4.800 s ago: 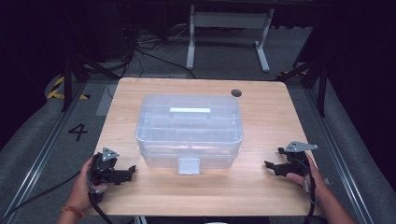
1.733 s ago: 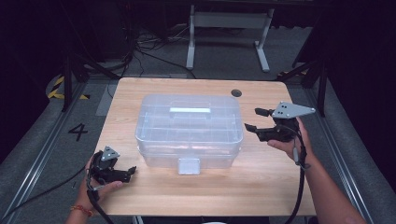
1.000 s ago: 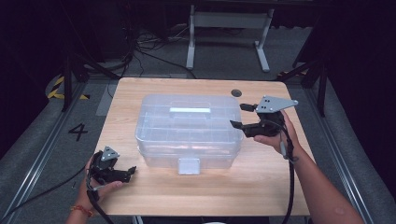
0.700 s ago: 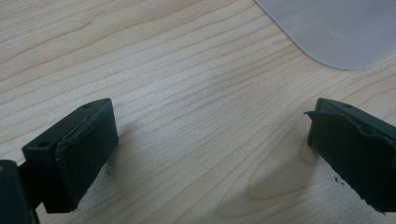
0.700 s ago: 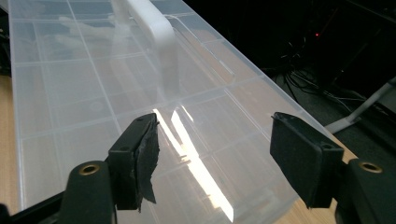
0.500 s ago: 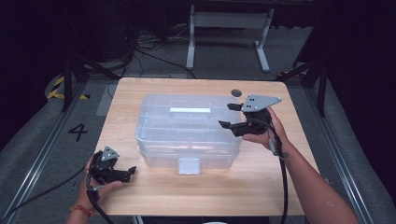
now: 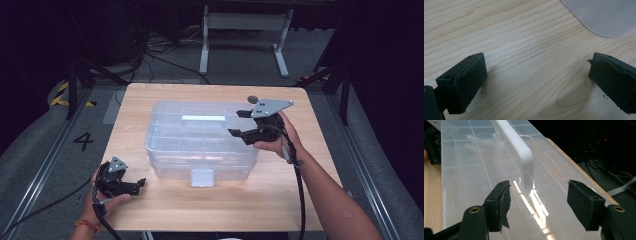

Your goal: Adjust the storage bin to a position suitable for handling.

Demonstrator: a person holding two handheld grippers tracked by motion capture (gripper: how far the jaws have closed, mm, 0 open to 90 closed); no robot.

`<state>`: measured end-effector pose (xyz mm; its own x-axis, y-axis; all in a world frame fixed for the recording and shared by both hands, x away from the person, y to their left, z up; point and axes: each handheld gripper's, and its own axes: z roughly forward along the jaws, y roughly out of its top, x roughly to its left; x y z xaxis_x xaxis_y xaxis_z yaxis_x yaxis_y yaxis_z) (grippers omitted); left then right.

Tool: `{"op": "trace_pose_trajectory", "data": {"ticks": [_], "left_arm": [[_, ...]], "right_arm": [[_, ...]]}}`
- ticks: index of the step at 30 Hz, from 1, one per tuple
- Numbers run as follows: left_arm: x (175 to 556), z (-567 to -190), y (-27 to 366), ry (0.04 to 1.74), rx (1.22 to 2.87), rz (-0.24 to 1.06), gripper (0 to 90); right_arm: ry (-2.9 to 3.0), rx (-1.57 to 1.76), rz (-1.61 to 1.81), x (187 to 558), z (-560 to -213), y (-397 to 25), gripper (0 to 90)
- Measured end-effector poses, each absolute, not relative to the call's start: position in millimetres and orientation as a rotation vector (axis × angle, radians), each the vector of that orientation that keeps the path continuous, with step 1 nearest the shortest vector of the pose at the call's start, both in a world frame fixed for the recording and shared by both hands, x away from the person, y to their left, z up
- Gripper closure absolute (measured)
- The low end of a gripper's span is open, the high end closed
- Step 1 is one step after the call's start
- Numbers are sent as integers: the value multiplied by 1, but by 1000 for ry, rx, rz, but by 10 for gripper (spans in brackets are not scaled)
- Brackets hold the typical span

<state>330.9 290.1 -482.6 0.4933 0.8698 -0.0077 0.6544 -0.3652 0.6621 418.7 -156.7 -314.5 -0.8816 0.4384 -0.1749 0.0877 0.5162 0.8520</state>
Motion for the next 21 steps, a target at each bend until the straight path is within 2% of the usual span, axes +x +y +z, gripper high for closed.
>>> {"op": "trace_pose_trajectory", "data": {"ticks": [10, 21], "left_arm": [[331, -482, 290, 1243, 2141, 455, 27], [331, -482, 291, 1233, 2140, 457, 29]], "right_arm": [[2416, 386, 1300, 416, -310, -141, 453], [2394, 373, 1278, 420, -309, -132, 632]]}}
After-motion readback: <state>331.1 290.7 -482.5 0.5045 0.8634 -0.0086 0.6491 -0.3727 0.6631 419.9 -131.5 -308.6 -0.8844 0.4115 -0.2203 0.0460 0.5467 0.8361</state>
